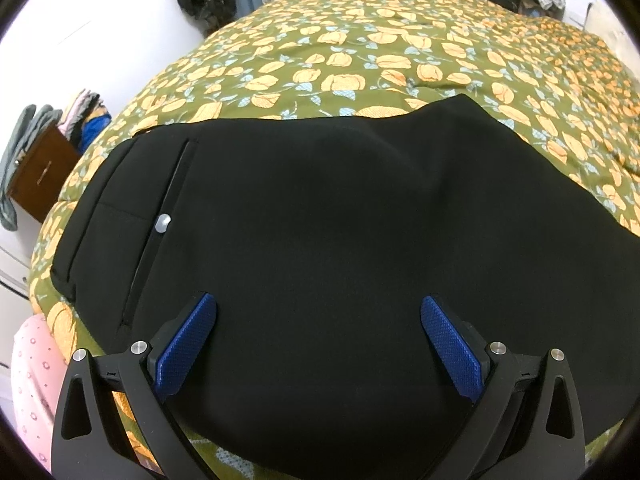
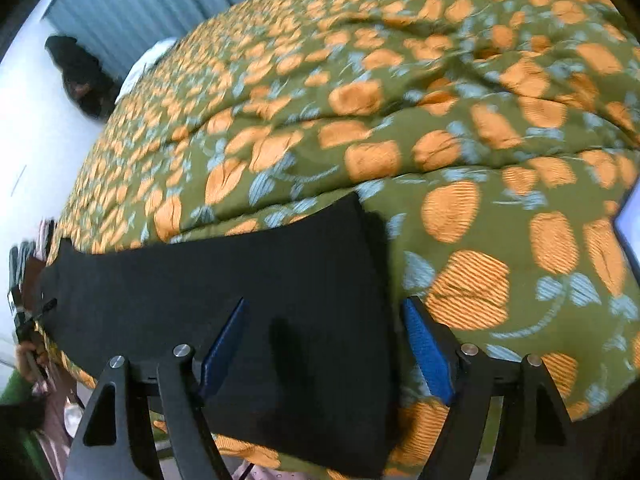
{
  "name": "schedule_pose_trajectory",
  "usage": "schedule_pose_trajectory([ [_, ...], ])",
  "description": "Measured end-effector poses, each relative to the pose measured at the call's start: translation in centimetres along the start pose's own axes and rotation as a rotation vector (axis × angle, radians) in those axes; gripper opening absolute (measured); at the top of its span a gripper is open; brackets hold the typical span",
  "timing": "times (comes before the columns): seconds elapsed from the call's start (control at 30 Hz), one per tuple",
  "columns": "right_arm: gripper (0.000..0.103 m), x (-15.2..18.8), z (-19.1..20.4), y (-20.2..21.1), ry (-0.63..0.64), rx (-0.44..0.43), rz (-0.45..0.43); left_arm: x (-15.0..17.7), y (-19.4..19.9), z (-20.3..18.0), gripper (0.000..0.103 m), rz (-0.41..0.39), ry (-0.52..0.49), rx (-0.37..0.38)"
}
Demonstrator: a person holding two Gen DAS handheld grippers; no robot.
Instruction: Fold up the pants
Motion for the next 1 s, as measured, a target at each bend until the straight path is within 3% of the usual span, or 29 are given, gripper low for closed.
schedule_pose_trajectory([
  [0.07, 0.078, 0.3, 0.9, 0.7, 0.056, -0.032, -0.001, 0.2, 0.1, 0.0, 0.102, -0.005, -0.003, 0.004],
  [0.2, 0.077, 0.4, -0.4, 2.1, 0.013, -0.12, -0.005, 0.1, -0.1, -0.2, 0.102, -0.008, -0.005, -0.013],
  [0.3, 0.077, 0.9, -0.1, 2.1, 0.057, -0.083, -0.013, 0.0, -0.3, -0.3, 0.102, -0.003, 0.003, -0.021],
  [0.4, 0.077, 1.5, 2.4, 2.1, 0.141, -0.131, 0.022, -0.1, -0.3, -0.2, 0.102, -0.002, 0.003, -0.022],
  [0.47, 0.076, 1.8, 2.9, 1.7, 0.192, -0.088, 0.043, 0.0, -0.4, -0.2, 0.102, -0.004, 0.003, -0.022],
  [0.57, 0.076, 0.8, 1.0, 1.0, 0.188, 0.044, 0.024, 0.0, -0.3, -0.2, 0.102, -0.005, 0.002, -0.024],
  [0.7, 0.076, -0.1, -0.5, 1.2, 0.141, 0.055, -0.017, 0.0, -0.3, -0.2, 0.102, -0.009, 0.002, -0.023],
  [0.8, 0.076, -0.1, -0.4, -0.1, 0.139, 0.047, 0.026, -0.1, -0.4, -0.3, 0.102, -0.012, 0.003, -0.033],
  [0.87, 0.069, 0.5, 0.8, -0.7, 0.193, 0.039, 0.065, -0.1, -0.5, -0.3, 0.102, -0.011, 0.005, -0.032],
  [0.93, 0.021, 0.3, 0.5, -1.1, 0.2, 0.097, 0.081, -0.1, -0.4, -0.2, 0.102, -0.014, 0.003, -0.026],
  [1.0, 0.015, -0.2, -0.2, 0.2, 0.088, 0.054, 0.079, -0.1, -0.4, -0.2, 0.102, -0.014, 0.002, -0.021],
])
Point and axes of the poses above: each gripper's, at about its wrist camera, not at the fingertips, and y roughly against the way its jaws point, z to its left, x to its underside, the point moved 7 cm from there along -y, roughly the way its jaws point, and after that the axes turned 13 degrees about -y, right-handed, at the moved point
